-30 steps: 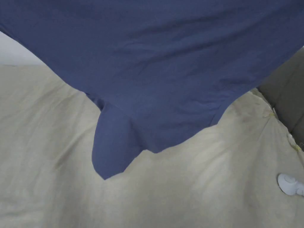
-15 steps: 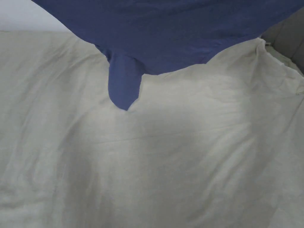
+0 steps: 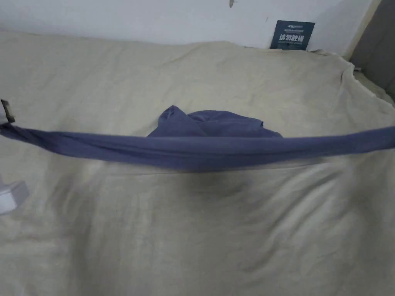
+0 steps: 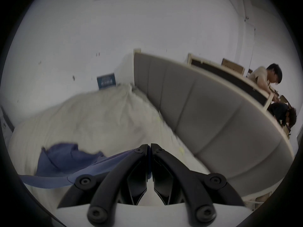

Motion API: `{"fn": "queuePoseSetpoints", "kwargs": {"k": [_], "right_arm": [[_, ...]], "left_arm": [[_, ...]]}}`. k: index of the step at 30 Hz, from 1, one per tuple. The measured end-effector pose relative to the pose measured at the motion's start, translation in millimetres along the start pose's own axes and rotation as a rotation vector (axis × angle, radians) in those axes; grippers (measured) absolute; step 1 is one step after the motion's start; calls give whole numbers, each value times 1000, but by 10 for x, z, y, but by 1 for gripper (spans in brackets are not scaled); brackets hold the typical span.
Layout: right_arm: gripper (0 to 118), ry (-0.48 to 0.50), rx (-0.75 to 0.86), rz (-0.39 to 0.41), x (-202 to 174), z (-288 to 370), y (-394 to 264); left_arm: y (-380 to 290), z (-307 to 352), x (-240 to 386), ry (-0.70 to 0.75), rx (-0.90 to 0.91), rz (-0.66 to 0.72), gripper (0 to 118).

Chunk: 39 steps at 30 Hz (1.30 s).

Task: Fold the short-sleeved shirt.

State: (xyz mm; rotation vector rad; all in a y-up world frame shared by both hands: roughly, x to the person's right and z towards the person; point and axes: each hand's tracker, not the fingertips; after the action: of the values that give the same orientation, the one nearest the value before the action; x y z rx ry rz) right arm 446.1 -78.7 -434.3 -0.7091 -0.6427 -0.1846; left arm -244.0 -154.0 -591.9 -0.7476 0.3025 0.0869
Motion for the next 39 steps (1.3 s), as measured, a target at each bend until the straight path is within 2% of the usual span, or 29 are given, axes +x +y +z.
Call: {"fn": "queuePoseSetpoints", "kwargs": {"k": [3, 5, 9, 11, 14, 17, 20, 22, 26, 28, 29, 30, 31, 32, 33, 37, 39], "right_arm": [[3, 10, -87, 25, 167, 16, -667], [3, 13, -129, 43, 446, -128, -974], [3, 41, -211, 88, 709, 54, -1675], [3, 50, -233, 104, 885, 170, -1945], [3, 59, -265, 94, 1128, 410, -2305], [3, 82, -306, 46, 1390, 618, -2615], [3, 85, -333, 68, 1580, 771, -2898], [3, 84, -349, 83, 1645, 835, -3054], [3, 96, -365, 58, 1697, 886, -3257], [4, 100, -357, 60, 1688, 895, -3297], [11, 104, -347, 59, 1683, 910, -3297], [41, 112, -345, 59, 1682, 928, -3286], [71, 114, -345, 59, 1689, 952, -3264], [95, 119, -336, 65, 1714, 972, -3237], [107, 127, -330, 69, 1734, 1003, -3195], [108, 135, -221, 110, 1765, 1243, -2866], [108, 123, -129, 176, 1700, 1415, -2646]], "left_arm": [[-558, 28, -246, -9, -90, -40, 0], [-890, 137, -416, -18, -136, -16, 0], [-1382, 412, -712, -39, -159, -6, 0], [-1591, 548, -834, -12, -171, -55, 0], [-1879, 765, -1085, 3, -175, -73, 0], [-2135, 932, -1365, -3, -203, -30, 0], [-2394, 1056, -1563, 16, -225, -31, 0], [-2552, 1119, -1636, 31, -243, -43, 0], [-2737, 1162, -1671, 27, -263, -23, 0], [-2751, 1192, -1640, 54, -245, -20, 18], [-2735, 1197, -1628, 65, -240, -35, 32], [-2716, 1214, -1643, 78, -231, -44, 63], [-2682, 1237, -1676, 84, -221, -45, 84], [-2622, 1257, -1721, 84, -210, -32, 103], [-2561, 1278, -1754, 89, -197, -17, 117], [-2181, 1522, -1792, 23, -47, 57, 118], [-1993, 1690, -1692, -1, 36, 38, 118]]}}
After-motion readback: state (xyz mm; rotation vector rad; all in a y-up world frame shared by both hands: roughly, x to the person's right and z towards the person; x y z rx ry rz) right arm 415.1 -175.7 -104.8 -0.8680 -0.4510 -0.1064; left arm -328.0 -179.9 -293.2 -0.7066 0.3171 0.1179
